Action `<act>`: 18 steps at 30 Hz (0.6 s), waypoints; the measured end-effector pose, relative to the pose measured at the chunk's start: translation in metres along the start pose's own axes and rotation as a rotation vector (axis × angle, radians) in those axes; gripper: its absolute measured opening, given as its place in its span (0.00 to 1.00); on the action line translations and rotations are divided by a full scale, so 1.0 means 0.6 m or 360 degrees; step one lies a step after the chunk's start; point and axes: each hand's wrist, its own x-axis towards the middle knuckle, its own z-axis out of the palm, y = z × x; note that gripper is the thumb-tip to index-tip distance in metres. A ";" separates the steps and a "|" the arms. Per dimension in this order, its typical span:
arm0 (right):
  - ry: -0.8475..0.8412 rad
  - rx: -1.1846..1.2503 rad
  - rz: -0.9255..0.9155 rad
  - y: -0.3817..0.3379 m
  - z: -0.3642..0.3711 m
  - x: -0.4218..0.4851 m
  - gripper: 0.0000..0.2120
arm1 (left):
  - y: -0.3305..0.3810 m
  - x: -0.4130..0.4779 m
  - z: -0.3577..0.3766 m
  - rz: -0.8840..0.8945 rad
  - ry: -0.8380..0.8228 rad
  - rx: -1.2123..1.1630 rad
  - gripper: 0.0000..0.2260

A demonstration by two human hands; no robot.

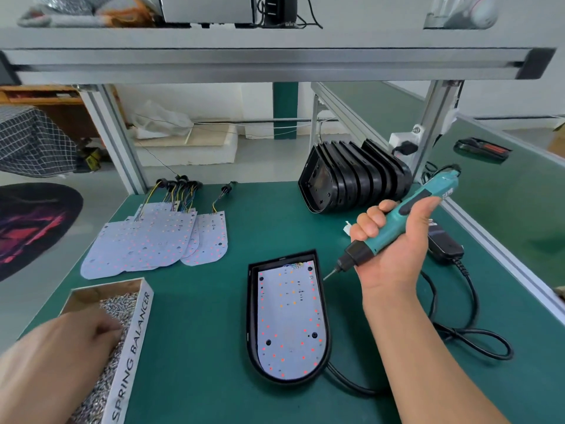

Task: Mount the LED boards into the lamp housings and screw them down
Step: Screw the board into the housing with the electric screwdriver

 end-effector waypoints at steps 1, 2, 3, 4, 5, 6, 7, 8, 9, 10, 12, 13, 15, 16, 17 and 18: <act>0.0001 -0.0002 0.0000 0.000 -0.001 0.000 0.29 | 0.011 0.001 -0.007 -0.0043 -0.0005 0.0069 0.09; 0.0000 -0.0002 -0.0002 -0.001 -0.002 0.000 0.29 | 0.027 -0.001 -0.017 -0.0093 0.0009 0.0098 0.08; 0.0001 0.0000 -0.0006 -0.001 -0.002 0.001 0.29 | 0.046 -0.007 -0.030 -0.0141 -0.0002 0.0100 0.07; 0.0007 0.0000 -0.0009 -0.001 -0.003 0.002 0.29 | 0.064 -0.016 -0.042 -0.0156 0.0000 0.0095 0.06; 0.0013 -0.0002 -0.0010 -0.001 -0.003 0.002 0.29 | 0.079 -0.023 -0.051 -0.0161 0.0005 0.0107 0.07; 0.0017 -0.0005 -0.0009 0.000 -0.003 0.002 0.29 | 0.090 -0.026 -0.057 -0.0157 0.0016 0.0103 0.09; 0.0017 -0.0006 -0.0007 0.000 -0.004 0.003 0.29 | 0.097 -0.029 -0.060 -0.0165 0.0015 0.0086 0.10; 0.0014 -0.0007 -0.0006 0.001 -0.004 0.003 0.29 | 0.097 -0.027 -0.058 -0.0152 0.0028 0.0065 0.10; 0.0009 -0.0009 -0.0007 0.002 -0.005 0.003 0.29 | 0.095 -0.025 -0.056 -0.0145 0.0045 0.0061 0.10; 0.0004 -0.0014 -0.0008 0.002 -0.005 0.003 0.29 | 0.090 -0.022 -0.050 -0.0130 0.0076 0.0050 0.08; -0.0005 -0.0026 -0.0009 0.003 -0.005 0.002 0.29 | 0.070 -0.014 -0.032 -0.0153 0.0151 0.0013 0.05; -0.0008 -0.0028 -0.0009 0.004 -0.005 0.002 0.29 | 0.058 -0.010 -0.022 -0.0194 0.0172 -0.0033 0.05; -0.0014 -0.0027 -0.0014 0.004 -0.005 0.002 0.29 | 0.036 -0.002 -0.006 -0.0296 0.0154 -0.0238 0.09; -0.0016 -0.0027 -0.0014 0.003 -0.004 0.001 0.29 | 0.027 0.001 0.000 -0.0339 0.0129 -0.0390 0.12; -0.0020 -0.0029 -0.0012 0.003 -0.004 0.001 0.29 | 0.021 0.002 0.001 -0.0374 0.0106 -0.0543 0.14; -0.0025 -0.0030 -0.0009 0.003 -0.003 0.000 0.29 | 0.020 0.002 -0.002 -0.0401 0.0078 -0.0683 0.16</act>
